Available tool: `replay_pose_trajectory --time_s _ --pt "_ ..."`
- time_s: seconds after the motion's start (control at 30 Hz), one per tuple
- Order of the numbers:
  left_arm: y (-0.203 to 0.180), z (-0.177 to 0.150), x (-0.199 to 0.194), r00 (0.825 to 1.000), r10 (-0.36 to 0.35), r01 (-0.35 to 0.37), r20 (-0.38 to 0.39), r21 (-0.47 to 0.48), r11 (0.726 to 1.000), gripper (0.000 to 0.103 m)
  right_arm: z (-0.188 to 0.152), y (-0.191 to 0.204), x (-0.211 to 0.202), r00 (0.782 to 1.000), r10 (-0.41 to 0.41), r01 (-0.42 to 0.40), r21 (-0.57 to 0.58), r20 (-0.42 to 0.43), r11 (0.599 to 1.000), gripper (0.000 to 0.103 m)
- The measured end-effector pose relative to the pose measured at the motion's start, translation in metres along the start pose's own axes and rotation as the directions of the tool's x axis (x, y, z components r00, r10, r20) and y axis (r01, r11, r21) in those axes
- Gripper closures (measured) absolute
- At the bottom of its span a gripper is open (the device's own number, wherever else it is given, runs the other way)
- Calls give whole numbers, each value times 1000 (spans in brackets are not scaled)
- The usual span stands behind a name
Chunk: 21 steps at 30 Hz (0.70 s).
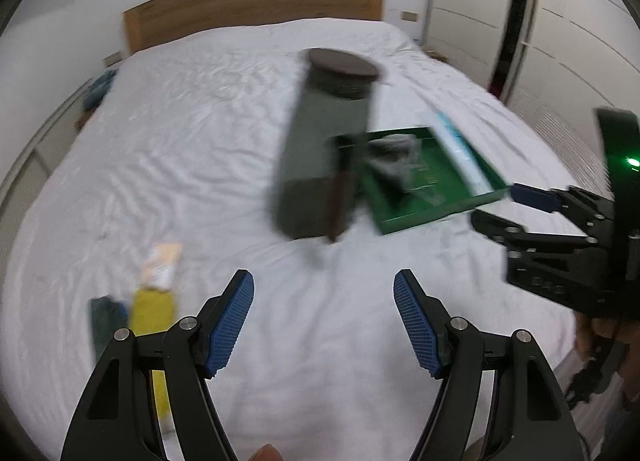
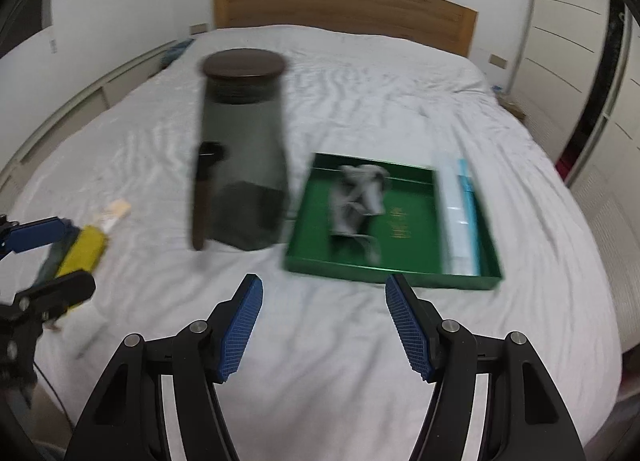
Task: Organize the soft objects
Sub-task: 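Open both grippers and withdraw them from the green tray toward the towels, then approach the dark green towel with the left gripper while the right gripper approaches the yellow towel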
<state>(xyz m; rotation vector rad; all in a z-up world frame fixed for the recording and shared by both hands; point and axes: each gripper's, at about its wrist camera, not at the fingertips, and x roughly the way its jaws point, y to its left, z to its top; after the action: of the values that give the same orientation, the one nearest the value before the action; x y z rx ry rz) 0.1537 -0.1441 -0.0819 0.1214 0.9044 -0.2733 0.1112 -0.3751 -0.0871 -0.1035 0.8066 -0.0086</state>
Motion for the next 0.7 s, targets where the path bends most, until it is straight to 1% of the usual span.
replay_pose_trajectory --time_s 0.1,0.23,0.33,0.47,0.5,0.63,0.7 --pt "36 -7 -3 999 51 -52 -12 -32 998 36 1 29 -3 999 44 -43 -9 8 999 39" --pt "95 -25 -11 992 120 -123 -38 -86 989 36 3 66 0 995 104 -104 -27 5 994 39" --pt "131 -39 -9 987 143 -150 -67 -113 982 36 3 95 10 986 163 -164 -46 -16 985 38" --pt "171 -56 0 983 147 -164 -107 -170 972 36 -5 135 32 962 253 -262 -86 -107 961 39" --pt "180 -61 2 981 157 -176 -115 -181 968 36 -7 143 37 956 267 -280 -98 -126 955 39" --pt "209 -82 18 973 157 -191 -167 -214 958 36 -18 172 57 931 304 -335 -141 -201 932 39" --pt "221 -90 27 969 156 -198 -192 -224 954 36 -25 185 67 914 325 -366 -153 -242 918 39"
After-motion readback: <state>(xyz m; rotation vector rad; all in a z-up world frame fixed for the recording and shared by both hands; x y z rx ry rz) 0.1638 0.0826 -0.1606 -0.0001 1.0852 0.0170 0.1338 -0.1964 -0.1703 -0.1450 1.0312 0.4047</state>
